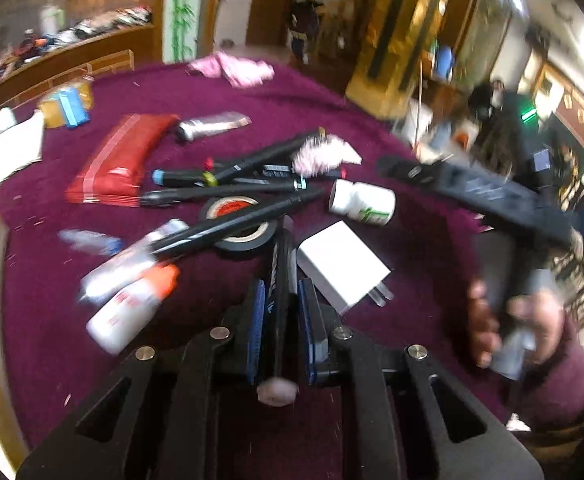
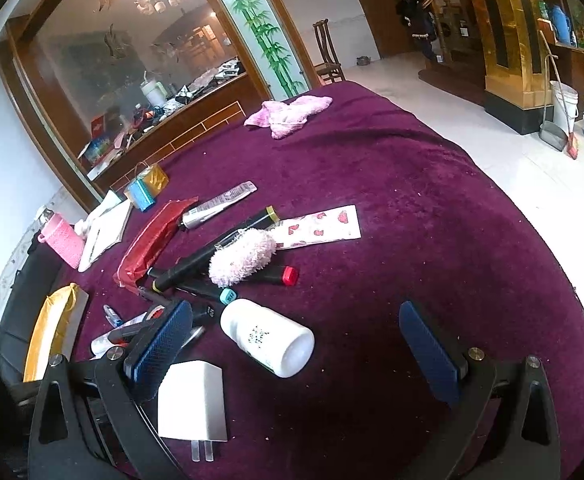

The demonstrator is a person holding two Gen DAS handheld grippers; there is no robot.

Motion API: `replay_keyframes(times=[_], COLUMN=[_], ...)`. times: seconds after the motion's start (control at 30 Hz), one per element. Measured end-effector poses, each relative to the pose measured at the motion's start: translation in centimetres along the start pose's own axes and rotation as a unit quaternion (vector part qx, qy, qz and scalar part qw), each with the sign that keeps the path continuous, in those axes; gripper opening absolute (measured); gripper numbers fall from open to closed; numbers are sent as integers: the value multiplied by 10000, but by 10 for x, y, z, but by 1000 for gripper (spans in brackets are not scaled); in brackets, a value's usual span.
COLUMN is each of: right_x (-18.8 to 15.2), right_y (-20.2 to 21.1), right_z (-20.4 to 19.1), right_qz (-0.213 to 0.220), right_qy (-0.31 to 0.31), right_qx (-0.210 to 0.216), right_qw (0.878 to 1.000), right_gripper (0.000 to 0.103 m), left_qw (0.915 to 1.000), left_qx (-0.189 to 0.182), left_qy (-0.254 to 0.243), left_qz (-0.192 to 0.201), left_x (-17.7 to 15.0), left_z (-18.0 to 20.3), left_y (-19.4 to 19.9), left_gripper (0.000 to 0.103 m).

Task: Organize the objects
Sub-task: 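Move both tools toward the pile of black markers, then grasp a black marker with the left tool while the right tool grasps another black marker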

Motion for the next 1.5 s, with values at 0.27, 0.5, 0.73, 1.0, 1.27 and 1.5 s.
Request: replay_keyframes(times=[0.27,0.5,0.73,1.0,1.27,1.5], right_x=[-5,-16,-16,-20,-31,-51], right_y=[-2,12,-1,-15,-41,-71], right_z=[-7,-61,-96,-115,-148,-162], right_qz=[-62,-167,-430,-683,-839,-1285], right_qy=[228,1099,1545,2151,3697,4446], right_qx=[-115,71,104,-2,-46,-172], right_qw=[9997,9938,9870,9742,9253,8863], right_gripper=[102,102,102,102,101,54], left_qw=[9944,9932,9898,9905,9862,9830], left_qx=[161,-35,-122,-162,-395,-421], left_qy=[577,937,1188,1310,1384,1548], left_qz=[866,694,780,394,815,894], left_x=[-12,-32,-13,-5,-13,-26], left_z=[-37,-65,-78,-75,-77,-87], left_y=[91,94,57,3,54,79], left_gripper=[12,14,14,12,11,12])
Point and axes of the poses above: each gripper's, at about its wrist camera, not at the fingertips, and y roughly against the way its jaws point, z to its right, x to its top, the point moved 8 cm from there along -y, roughly the way its jaws point, and after that the axes turned 1 degree about y, right-handed, at the moved point
